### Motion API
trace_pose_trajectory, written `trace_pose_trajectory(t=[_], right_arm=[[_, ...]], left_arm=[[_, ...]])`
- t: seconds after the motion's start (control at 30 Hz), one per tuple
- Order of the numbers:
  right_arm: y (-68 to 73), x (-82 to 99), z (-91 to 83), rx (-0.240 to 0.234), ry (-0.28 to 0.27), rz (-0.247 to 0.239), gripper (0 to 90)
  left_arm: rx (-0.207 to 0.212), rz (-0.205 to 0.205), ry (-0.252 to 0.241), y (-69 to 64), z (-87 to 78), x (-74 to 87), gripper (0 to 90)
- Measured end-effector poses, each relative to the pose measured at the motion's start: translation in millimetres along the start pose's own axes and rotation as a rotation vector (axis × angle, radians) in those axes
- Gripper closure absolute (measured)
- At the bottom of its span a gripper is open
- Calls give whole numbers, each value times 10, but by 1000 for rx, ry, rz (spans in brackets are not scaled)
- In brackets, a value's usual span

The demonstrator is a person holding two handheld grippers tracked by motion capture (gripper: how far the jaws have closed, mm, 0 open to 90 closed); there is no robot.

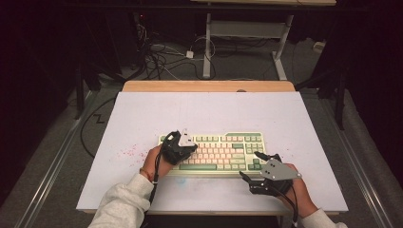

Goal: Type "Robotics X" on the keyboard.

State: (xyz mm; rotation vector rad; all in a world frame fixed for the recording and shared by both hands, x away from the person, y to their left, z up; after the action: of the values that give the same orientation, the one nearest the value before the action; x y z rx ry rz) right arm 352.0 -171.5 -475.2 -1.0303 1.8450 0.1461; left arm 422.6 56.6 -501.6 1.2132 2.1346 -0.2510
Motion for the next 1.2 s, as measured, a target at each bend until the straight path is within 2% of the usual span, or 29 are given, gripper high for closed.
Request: trace_pose_trajectory(t=[0.4, 0.47, 0.57, 0.73, 0.8, 0.83, 0.93, 1.07, 1.1, 1.13, 1.2], right_arm=[[-3, 2, -5, -3, 0, 0, 224], [-4, 3, -4, -3, 0, 2, 224], [0, 3, -2, -6, 1, 1, 224], [-2, 5, -6, -6, 2, 1, 224], [-8, 5, -7, -4, 2, 3, 225], [-9, 6, -8, -5, 3, 4, 227], [-11, 9, -8, -3, 4, 3, 227], [-12, 9, -7, -4, 4, 4, 227], [-13, 9, -6, -3, 4, 3, 227], [-15, 9, -6, -1, 4, 3, 226], [-17, 7, -8, -1, 1, 4, 226]], left_arm=[[-26, 2, -50, 31, -113, -6, 871], [-32, 5, -55, 37, -129, -8, 830], [-39, 7, -66, 37, -150, -12, 830], [-46, 17, -90, 30, -196, -20, 759], [-50, 24, -100, 28, -215, -24, 664], [-53, 26, -104, 27, -222, -24, 658], [-64, 44, -106, 16, -232, -25, 516], [-48, 49, -134, -3, -259, -37, 415], [-60, 47, -143, 0, -268, -42, 388], [-73, 42, -147, 5, -276, -45, 305], [-75, 38, -158, 4, -291, -41, 278]])
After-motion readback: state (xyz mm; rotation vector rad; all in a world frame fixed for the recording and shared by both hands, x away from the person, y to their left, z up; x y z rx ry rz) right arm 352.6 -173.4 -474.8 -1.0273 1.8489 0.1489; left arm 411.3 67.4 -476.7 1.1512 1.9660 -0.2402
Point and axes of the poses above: each handheld gripper's, and its own axes: z roughly forward along the jaws, x roughly out of its underside, y roughly to its left, the point moved 8 cm from there along z, roughly forward along the jaws, and after that the axes turned 4 degrees about y, right-handed, at the moved point
